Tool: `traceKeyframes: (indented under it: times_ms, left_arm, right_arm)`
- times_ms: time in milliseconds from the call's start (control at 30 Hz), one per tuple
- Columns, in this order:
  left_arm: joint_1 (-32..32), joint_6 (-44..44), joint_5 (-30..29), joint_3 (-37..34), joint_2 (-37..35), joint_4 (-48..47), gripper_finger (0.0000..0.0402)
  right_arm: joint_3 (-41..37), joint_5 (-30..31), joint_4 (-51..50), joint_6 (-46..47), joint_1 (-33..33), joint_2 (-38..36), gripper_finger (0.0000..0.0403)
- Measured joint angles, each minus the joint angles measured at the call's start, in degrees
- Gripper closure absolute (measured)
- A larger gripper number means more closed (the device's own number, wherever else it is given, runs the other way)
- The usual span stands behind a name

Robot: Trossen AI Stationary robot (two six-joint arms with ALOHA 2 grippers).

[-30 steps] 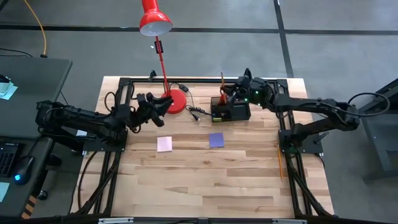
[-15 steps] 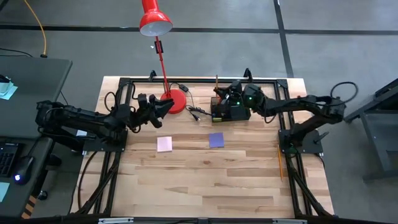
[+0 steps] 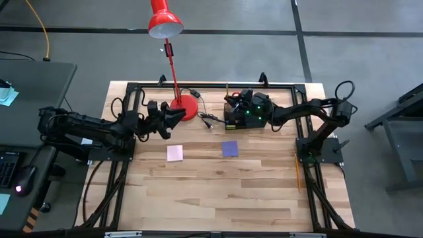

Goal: Pick and place office supplies into organizer
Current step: Put the left orange pencil into the black desk organizer

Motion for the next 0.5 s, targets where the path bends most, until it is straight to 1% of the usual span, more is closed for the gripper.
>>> traceKeyframes:
  times_ms: [133,333,500]
  left_arm:
    - [0.0,0.0,0.0,0.0,0.0,0.0,0.0291]
    - [0.0,-0.8,0.0,0.0,0.0,0.0,0.0291]
    - [0.0,-1.0,0.0,0.0,0.0,-0.1,0.0291]
  right_arm:
    - [0.0,1.4,0.1,-1.4,0.0,0.1,0.0403]
    - [0.0,1.6,-2.3,-1.8,-0.1,0.1,0.0389]
    - [0.0,0.7,-2.5,-2.0,-0.1,0.1,0.0388]
